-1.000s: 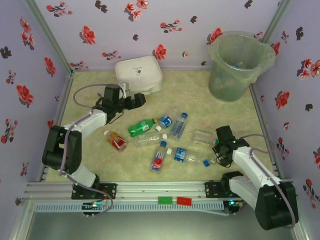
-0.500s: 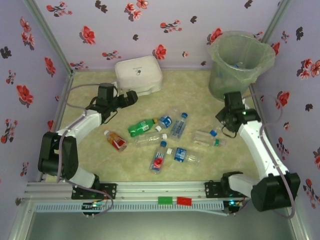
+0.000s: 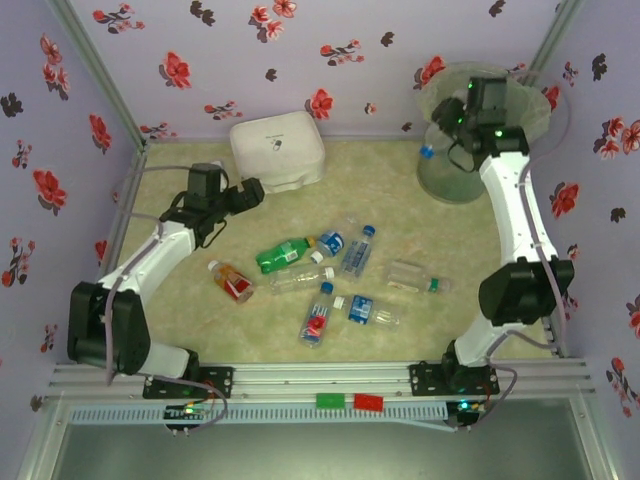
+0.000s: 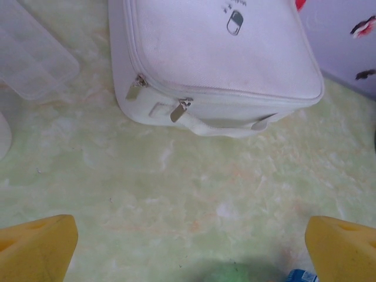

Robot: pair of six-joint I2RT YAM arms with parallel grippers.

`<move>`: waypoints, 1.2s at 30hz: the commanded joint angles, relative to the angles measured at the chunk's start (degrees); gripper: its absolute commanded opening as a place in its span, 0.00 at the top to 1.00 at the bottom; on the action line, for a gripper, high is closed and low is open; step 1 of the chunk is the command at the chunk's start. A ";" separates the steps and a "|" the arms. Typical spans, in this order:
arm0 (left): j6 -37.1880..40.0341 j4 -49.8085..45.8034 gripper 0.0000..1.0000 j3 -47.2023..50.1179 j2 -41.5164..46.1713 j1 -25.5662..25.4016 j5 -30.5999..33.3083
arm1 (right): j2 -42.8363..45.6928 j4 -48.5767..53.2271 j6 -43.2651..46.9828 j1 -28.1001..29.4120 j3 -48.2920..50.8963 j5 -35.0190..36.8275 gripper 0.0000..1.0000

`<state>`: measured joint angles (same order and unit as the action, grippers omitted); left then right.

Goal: Put the plastic bottles in the bin

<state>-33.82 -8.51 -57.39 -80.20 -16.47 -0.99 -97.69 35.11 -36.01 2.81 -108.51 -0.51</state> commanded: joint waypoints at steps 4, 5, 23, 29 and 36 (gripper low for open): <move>-2.39 -0.09 0.00 3.34 5.04 0.55 5.35 | -9.73 -11.29 -3.39 -4.23 -12.65 -2.44 0.62; -2.22 -0.44 0.00 3.37 5.38 0.63 5.39 | -11.10 -12.43 -4.48 -4.75 -14.12 -2.03 0.62; -3.63 -6.38 0.00 4.34 10.11 3.20 2.86 | -22.43 -14.17 -6.32 -9.22 -19.94 2.53 0.22; -5.80 -3.95 0.00 6.96 13.35 4.37 3.21 | -20.02 -12.74 -4.41 -9.18 -20.53 3.76 0.01; -6.87 -4.91 0.00 6.85 13.76 4.69 3.14 | -14.05 -11.94 -3.03 -8.64 -18.09 1.27 0.00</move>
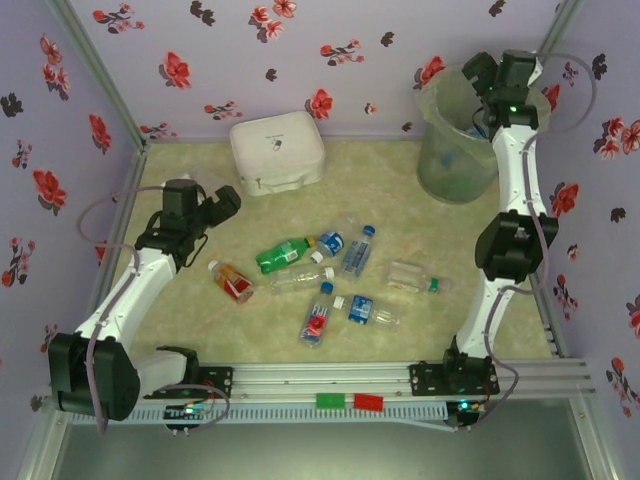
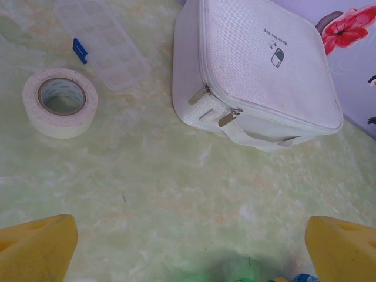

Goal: Put the plastic bottles in the bin

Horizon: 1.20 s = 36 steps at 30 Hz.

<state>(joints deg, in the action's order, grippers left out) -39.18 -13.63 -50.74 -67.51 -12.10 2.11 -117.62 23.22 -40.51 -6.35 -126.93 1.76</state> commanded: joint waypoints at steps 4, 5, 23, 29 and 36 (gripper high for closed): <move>-0.70 -1.94 0.00 0.88 2.97 0.32 4.22 | 11.17 -0.40 3.14 2.95 5.00 -2.68 0.00; 0.15 -1.55 0.00 1.68 4.26 0.38 4.40 | 12.95 -1.04 3.82 4.06 7.12 -2.79 0.00; -5.08 -21.16 0.00 7.02 13.16 -1.74 2.30 | 28.04 -6.62 10.90 32.80 45.96 -5.91 0.00; -13.06 -27.04 0.00 10.18 13.39 -13.15 6.94 | 27.10 -4.40 8.03 37.50 53.50 2.83 0.00; -23.95 -27.93 0.00 13.94 10.54 -20.85 10.12 | 25.50 -5.16 10.29 40.52 55.87 1.19 0.00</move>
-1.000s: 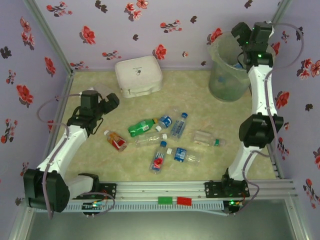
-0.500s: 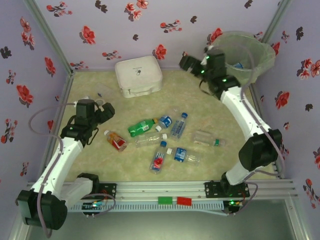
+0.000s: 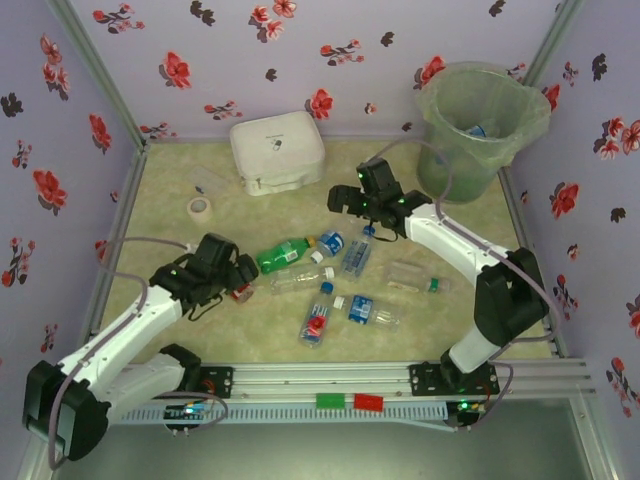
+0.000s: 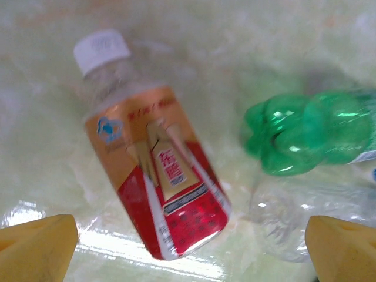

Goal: Put the plastic bottles in the bin

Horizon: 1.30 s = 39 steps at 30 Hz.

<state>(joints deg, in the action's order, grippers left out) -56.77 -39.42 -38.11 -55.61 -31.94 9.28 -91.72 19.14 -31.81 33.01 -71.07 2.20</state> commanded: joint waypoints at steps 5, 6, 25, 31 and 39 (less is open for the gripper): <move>-6.57 0.24 0.00 1.34 -6.00 -1.98 2.85 | -1.36 -1.23 3.53 1.94 -0.50 -1.66 0.00; -6.82 0.53 0.00 1.33 -6.81 -2.02 2.81 | -1.44 -1.12 3.67 2.01 -0.64 -1.76 0.00; -5.94 10.59 0.20 4.67 -14.59 -0.22 4.42 | -0.34 -4.65 0.39 1.53 4.22 1.41 0.00; -4.63 11.84 0.31 5.80 -14.33 0.30 4.55 | -0.56 -3.79 0.24 1.53 3.79 1.58 0.01; 0.81 10.35 0.44 4.18 -10.99 2.94 5.03 | -0.28 -3.58 1.26 1.44 2.68 -0.78 0.04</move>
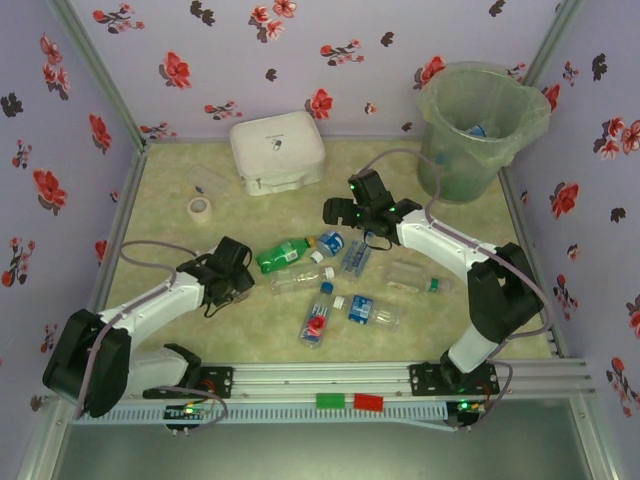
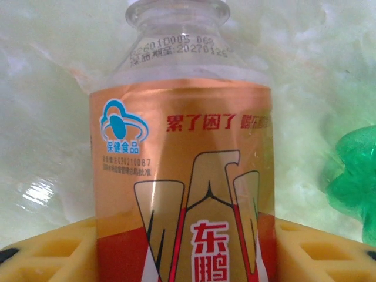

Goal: Put the plastic bottles in the bin

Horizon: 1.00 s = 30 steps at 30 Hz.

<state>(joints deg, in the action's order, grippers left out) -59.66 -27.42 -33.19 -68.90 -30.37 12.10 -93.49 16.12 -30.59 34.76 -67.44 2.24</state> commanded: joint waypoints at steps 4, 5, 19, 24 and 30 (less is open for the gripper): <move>12.68 -1.87 0.46 -5.88 7.62 4.03 2.54 | 3.09 -1.25 1.38 -0.31 -1.07 -1.61 0.05; 15.98 -0.96 0.46 -7.63 8.57 4.64 1.96 | 3.53 -1.35 2.03 -0.32 -1.41 -2.44 0.05; 36.42 12.51 0.45 -32.48 -0.89 6.55 -28.30 | 12.98 -6.76 4.62 -0.75 -5.26 -14.83 0.09; 38.16 15.59 0.48 -35.21 -5.42 3.31 -31.77 | 13.90 -11.39 0.26 -1.34 -5.16 -20.45 0.12; 40.23 17.65 0.49 -36.33 -8.91 -2.05 -31.18 | 11.40 -17.40 -4.75 -1.63 -5.36 -26.58 0.16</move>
<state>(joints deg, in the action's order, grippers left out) -22.24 -12.91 -67.51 -77.21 -30.98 -17.30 -80.68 3.66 -31.70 33.39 -71.48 -19.31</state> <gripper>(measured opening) 0.543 0.843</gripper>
